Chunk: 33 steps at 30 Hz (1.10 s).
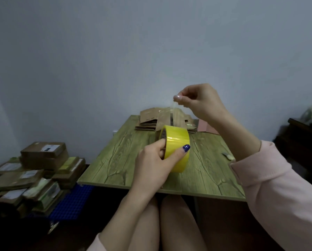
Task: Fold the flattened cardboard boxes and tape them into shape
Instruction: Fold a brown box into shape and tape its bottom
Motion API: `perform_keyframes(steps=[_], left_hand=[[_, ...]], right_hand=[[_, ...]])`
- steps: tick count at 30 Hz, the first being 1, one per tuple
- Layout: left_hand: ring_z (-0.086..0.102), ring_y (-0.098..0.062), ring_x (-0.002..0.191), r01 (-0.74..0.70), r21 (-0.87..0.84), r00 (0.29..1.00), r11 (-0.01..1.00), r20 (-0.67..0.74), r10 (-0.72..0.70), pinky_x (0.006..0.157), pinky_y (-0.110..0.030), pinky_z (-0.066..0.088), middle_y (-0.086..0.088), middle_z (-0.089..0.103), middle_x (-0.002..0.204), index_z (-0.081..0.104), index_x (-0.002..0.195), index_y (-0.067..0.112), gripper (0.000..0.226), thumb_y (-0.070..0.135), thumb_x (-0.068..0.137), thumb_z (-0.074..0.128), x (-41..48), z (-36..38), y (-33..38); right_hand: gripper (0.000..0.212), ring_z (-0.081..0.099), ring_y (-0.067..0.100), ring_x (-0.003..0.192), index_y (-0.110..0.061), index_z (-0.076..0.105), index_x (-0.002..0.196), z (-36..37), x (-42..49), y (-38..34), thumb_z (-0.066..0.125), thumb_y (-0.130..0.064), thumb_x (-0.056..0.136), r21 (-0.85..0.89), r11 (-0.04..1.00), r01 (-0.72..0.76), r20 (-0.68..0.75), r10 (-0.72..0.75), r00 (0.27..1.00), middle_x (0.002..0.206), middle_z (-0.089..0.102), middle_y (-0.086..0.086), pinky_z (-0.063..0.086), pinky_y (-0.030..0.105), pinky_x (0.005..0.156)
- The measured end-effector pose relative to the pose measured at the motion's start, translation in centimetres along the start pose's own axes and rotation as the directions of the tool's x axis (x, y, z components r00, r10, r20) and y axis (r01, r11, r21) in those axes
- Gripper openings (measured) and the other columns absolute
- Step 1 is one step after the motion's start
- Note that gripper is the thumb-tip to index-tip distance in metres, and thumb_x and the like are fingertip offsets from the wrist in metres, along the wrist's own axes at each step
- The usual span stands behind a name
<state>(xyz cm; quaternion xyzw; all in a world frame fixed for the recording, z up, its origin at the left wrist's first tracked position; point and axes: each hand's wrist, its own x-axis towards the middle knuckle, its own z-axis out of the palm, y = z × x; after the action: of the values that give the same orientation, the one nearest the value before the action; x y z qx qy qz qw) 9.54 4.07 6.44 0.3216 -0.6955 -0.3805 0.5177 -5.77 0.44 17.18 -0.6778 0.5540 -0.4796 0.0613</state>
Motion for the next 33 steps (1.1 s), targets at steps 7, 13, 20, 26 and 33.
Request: perform_keyframes(steps=[7, 13, 20, 26, 33], left_hand=[[0.063, -0.013, 0.045, 0.240, -0.158, 0.968, 0.958, -0.034, -0.248, 0.048, -0.023, 0.047, -0.005, 0.066, 0.051, 0.064, 0.058, 0.011, 0.035, 0.032, 0.087, 0.062, -0.7, 0.3, -0.3], [0.069, -0.007, 0.068, 0.200, -0.221, 0.966, 0.954, 0.206, -0.155, 0.059, -0.018, 0.051, 0.002, 0.073, 0.074, 0.065, 0.091, 0.014, 0.009, 0.021, 0.088, 0.062, -0.3, 0.5, -0.9], [0.066, -0.007, 0.097, -0.008, -0.017, 0.978, 1.000, 0.209, 0.011, 0.088, -0.033, 0.053, 0.011, 0.071, 0.101, 0.067, 0.107, 0.028, 0.035, 0.042, 0.074, 0.069, -1.6, 1.3, -4.0], [0.069, -0.014, 0.089, -0.033, -0.105, 0.985, 0.994, 0.167, 0.050, 0.078, -0.032, 0.056, 0.001, 0.073, 0.094, 0.070, 0.098, 0.014, 0.033, 0.039, 0.077, 0.068, -1.7, 0.9, -2.9], [0.069, -0.020, 0.079, 0.239, -0.376, 0.966, 0.895, 0.188, -0.179, 0.066, -0.026, 0.054, -0.015, 0.073, 0.088, 0.074, 0.086, 0.007, 0.027, 0.029, 0.071, 0.070, -2.8, 0.8, -2.9]], right_hand=[[0.011, 0.064, 0.007, 0.071, -0.013, 0.070, 0.085, -1.3, 0.6, -1.2, 0.067, -0.023, 0.087, -0.008, 0.998, 0.069, -0.118, -0.070, 0.991, 0.073, 0.066, -0.006, 0.056, 0.034, 0.082], [0.018, 0.061, 0.011, 0.079, -0.022, 0.061, 0.074, -1.7, 1.2, -1.8, 0.061, -0.023, 0.092, 0.038, 0.999, 0.038, -0.023, -0.038, 0.999, 0.080, 0.065, -0.001, 0.056, 0.039, 0.081], [0.017, 0.063, 0.022, 0.082, -0.012, 0.066, 0.085, -3.1, 1.7, -1.7, 0.063, -0.028, 0.090, -0.096, 0.991, 0.094, -0.110, -0.104, 0.988, 0.081, 0.067, 0.003, 0.053, 0.037, 0.081], [0.019, 0.056, 0.004, 0.067, -0.006, 0.069, 0.087, -3.0, 2.2, -0.1, 0.065, -0.024, 0.089, -0.151, 0.985, 0.083, -0.149, -0.106, 0.983, 0.070, 0.060, -0.011, 0.051, 0.025, 0.075], [0.020, 0.053, -0.016, 0.053, -0.002, 0.071, 0.095, -3.2, 4.2, 0.8, 0.061, -0.019, 0.092, -0.195, 0.980, 0.048, -0.233, -0.094, 0.968, 0.086, 0.068, 0.000, 0.042, 0.004, 0.062]])
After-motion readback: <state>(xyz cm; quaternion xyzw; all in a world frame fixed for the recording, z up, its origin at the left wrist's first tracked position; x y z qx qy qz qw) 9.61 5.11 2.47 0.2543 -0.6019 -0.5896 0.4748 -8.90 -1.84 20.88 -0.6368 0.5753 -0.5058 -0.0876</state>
